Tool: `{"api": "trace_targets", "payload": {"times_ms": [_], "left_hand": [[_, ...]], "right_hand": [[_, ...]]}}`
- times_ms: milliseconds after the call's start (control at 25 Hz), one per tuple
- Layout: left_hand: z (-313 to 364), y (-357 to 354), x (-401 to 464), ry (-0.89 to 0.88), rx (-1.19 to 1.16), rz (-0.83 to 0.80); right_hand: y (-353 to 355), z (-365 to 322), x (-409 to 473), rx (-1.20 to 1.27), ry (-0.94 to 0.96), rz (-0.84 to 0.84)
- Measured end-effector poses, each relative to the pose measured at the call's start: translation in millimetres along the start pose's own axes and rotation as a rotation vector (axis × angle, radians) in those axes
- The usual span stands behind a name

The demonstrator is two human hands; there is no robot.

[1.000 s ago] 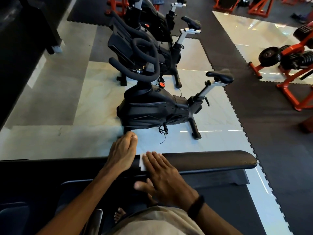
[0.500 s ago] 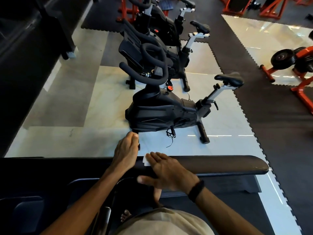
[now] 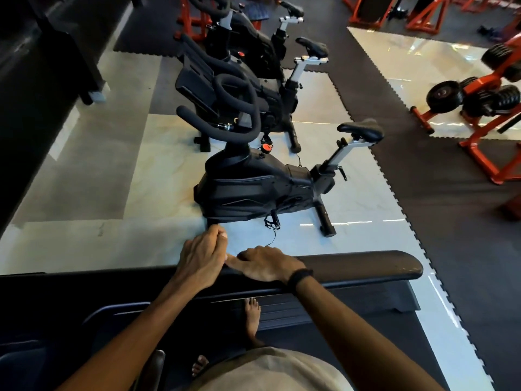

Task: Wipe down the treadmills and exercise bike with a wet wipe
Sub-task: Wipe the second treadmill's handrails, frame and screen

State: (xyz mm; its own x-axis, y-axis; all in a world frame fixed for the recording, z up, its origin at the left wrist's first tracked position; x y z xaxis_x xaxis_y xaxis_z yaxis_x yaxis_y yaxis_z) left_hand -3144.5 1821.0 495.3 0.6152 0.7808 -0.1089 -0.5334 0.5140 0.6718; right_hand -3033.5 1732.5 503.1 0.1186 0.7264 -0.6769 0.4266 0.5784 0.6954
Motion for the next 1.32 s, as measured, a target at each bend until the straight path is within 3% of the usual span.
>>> {"api": "trace_targets", "payload": {"times_ms": [120,240,320,400,560,680,760,840,920,1080,1200,1320], "left_hand": [[1.8,9.1,-6.2,-0.029,0.031,0.077],[4.1,6.7,-3.6,-0.058,0.067,0.089],[9.1,1.1,-0.9,-0.096,0.080,0.061],[9.2,-3.1,-0.3,-0.124,0.097,0.044],[4.9,0.3,-2.5,-0.132,0.091,0.060],[7.8,3.9,-3.1,-0.134,0.098,0.078],[10.3,2.8,-3.0,-0.127,0.103,0.061],[14.2,-0.1,-2.8,-0.150,0.114,0.030],[15.9,-3.2,-3.3,-0.184,0.135,0.015],[11.1,1.4,-1.0,-0.186,0.073,0.051],[17.3,0.7,0.6,-0.192,0.037,0.100],[28.9,-9.3,-0.2,-0.202,0.015,0.083]], "right_hand": [[-9.7,17.1,-37.9,0.236,0.169,0.117],[-1.7,62.3,-54.0,0.337,0.060,0.124],[3.2,76.7,-40.2,0.262,-0.109,0.093],[7.2,56.0,-19.5,0.147,-0.152,0.057],[-6.7,0.8,-16.6,0.036,0.038,0.189],[-12.6,32.2,-63.4,-0.084,0.174,0.341],[-6.9,76.2,-69.5,-0.174,0.103,0.438],[0.6,99.9,-55.6,-0.070,-0.176,0.228],[1.3,85.5,-32.8,0.051,-0.255,0.118],[-14.0,16.1,-25.7,-0.067,-0.040,0.248],[-41.9,22.6,-72.7,-0.111,0.127,0.346],[-47.6,77.8,-95.7,-0.176,-0.015,0.387]]}}
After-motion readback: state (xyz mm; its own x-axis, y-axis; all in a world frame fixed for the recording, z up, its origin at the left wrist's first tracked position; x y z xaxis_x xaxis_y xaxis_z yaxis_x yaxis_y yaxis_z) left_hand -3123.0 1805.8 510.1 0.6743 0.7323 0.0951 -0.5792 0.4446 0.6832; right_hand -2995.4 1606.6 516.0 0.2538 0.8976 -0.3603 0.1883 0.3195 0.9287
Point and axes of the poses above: each hand's wrist, its own x-axis towards the middle knuckle, its own y-axis out of the back of the hand, z = x × y, the point moved 5 cm from there along x, towards the middle knuckle, and after that the axes turned 8 degrees about -x, right-handed, at the moved point
